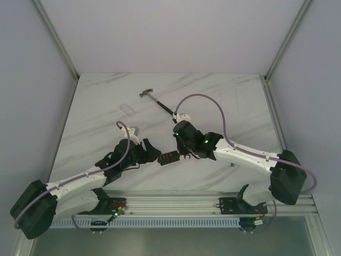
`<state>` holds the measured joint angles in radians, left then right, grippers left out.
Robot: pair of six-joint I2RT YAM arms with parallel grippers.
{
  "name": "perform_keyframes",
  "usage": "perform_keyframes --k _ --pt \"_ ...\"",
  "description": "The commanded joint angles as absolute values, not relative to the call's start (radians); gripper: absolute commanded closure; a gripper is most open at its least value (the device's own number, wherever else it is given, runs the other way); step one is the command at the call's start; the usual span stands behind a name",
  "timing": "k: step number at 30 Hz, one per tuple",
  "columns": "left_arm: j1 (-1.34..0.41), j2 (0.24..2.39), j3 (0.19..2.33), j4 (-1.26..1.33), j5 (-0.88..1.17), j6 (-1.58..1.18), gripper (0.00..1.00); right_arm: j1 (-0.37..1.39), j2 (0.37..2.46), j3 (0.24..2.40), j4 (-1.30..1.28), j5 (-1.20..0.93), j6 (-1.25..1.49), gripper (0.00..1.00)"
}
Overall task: Snap on the fuse box
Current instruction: Pick up the fuse from the center of the board, then install the fuse at the fuse box base.
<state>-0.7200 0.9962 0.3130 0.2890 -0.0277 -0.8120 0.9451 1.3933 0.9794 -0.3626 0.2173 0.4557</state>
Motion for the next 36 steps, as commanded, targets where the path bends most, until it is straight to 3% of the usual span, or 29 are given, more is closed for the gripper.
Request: perform_keyframes --k 1,9,36 --pt "-0.714 1.056 0.343 0.266 -0.018 -0.839 0.29 0.995 1.451 1.043 -0.358 0.317 0.516 1.0" --pt "-0.713 1.137 0.363 0.266 0.022 -0.871 0.44 1.034 1.52 1.06 -0.35 0.365 0.553 1.0" --pt "-0.71 1.271 0.427 0.225 0.042 -0.851 0.51 1.039 1.589 0.974 -0.255 0.377 0.6 1.0"
